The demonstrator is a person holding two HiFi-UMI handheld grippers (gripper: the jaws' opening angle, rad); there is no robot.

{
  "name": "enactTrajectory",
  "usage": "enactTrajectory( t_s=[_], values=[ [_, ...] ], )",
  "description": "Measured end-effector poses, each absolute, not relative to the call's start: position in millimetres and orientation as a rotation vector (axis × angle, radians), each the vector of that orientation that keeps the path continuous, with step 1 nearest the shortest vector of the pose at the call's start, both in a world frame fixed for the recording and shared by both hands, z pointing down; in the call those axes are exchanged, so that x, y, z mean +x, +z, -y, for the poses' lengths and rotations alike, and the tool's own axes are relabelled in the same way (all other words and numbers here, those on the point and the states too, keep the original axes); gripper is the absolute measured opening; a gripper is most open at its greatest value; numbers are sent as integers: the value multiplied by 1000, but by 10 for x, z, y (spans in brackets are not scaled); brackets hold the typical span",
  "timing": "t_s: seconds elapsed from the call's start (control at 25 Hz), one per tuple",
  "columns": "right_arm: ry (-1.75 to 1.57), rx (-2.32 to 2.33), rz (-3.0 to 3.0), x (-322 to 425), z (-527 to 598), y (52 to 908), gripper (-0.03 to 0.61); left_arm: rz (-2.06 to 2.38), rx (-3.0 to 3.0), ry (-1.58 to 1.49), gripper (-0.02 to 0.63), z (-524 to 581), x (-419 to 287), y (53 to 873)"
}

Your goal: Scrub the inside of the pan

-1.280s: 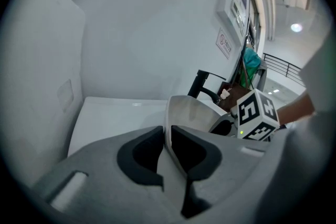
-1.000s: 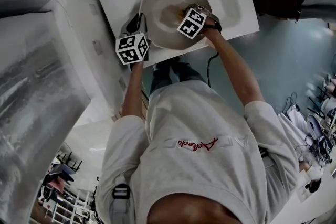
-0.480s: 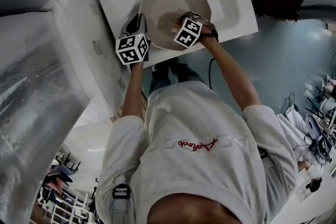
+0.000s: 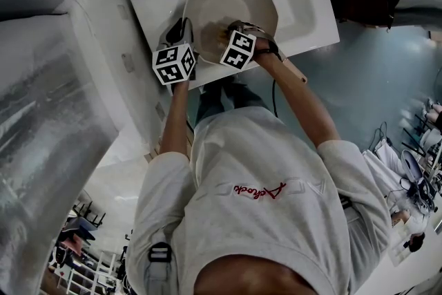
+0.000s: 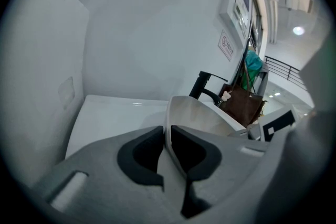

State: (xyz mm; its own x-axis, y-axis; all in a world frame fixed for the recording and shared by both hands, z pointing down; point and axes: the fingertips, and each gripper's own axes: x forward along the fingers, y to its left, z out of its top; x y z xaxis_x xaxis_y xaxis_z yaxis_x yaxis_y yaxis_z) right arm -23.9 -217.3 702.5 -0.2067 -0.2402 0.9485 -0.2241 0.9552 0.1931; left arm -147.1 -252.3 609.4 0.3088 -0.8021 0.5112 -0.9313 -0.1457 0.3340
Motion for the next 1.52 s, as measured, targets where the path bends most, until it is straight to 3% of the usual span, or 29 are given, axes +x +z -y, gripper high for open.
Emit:
enactTrajectory(
  t_s=[0.8, 1.52],
  values=[
    [-58, 298, 1864, -804, 2317, 6939, 32, 1527, 1971, 288, 38, 2526, -1496, 6123],
    [17, 432, 1859, -560, 2766, 6901, 32, 1528, 1972, 296, 38, 2524, -1504, 6148]
  ],
)
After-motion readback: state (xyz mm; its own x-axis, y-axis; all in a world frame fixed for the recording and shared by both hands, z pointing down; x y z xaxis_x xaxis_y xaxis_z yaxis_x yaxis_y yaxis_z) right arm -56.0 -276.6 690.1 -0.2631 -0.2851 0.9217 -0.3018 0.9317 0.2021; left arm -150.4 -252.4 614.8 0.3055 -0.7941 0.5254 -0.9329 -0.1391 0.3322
